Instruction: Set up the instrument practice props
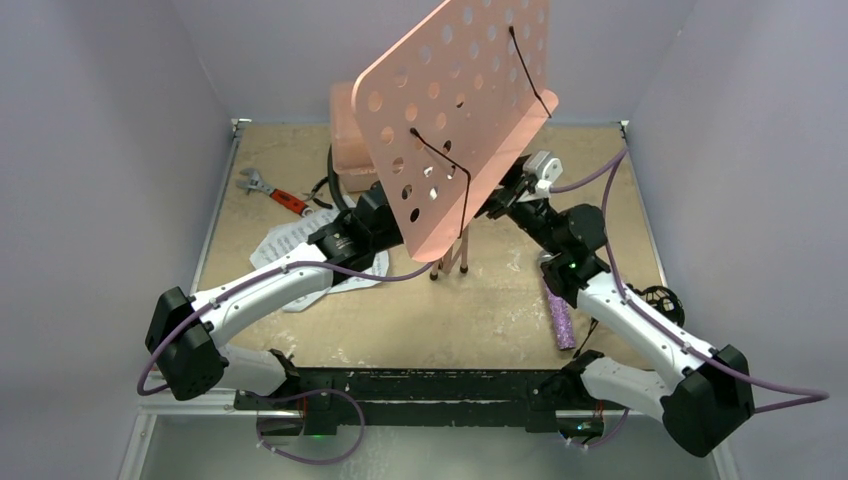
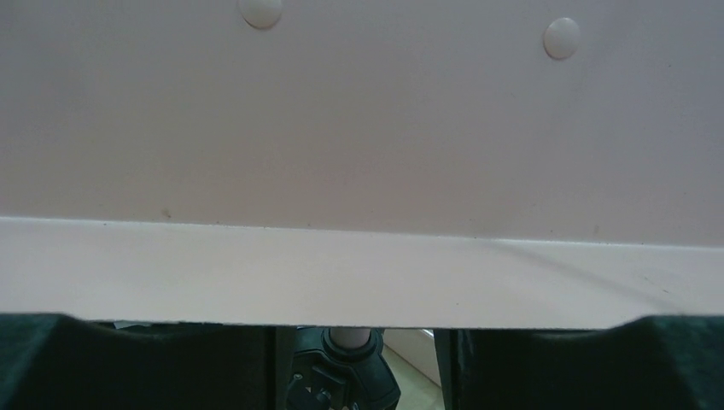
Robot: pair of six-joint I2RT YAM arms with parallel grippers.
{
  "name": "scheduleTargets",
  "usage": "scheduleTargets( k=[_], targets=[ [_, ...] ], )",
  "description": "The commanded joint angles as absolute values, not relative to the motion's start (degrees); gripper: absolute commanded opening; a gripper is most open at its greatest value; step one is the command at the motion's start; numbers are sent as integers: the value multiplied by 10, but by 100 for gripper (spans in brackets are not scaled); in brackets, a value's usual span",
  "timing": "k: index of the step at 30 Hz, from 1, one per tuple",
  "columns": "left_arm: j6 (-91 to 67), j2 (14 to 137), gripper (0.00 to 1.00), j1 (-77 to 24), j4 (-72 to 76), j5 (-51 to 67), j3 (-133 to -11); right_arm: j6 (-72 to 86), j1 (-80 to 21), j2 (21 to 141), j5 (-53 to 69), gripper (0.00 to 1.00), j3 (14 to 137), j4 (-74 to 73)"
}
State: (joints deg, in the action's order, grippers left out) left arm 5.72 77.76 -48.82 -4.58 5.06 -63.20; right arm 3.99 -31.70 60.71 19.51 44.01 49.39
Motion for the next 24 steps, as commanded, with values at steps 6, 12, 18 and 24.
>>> scheduleTargets(
  k=[6,12,18,24],
  targets=[
    [174,795,0,-503,-115,88,-635,28,-319,644,208,68,470,567],
    [184,799,0,-505,-114,94,-641,29,-319,670,217,72,482,572],
    [189,800,0,-506,-116,98,-643,42,-319,696,244,72,501,595],
    [192,799,0,-507,-111,96,-646,59,-319,713,262,65,509,586]
  ],
)
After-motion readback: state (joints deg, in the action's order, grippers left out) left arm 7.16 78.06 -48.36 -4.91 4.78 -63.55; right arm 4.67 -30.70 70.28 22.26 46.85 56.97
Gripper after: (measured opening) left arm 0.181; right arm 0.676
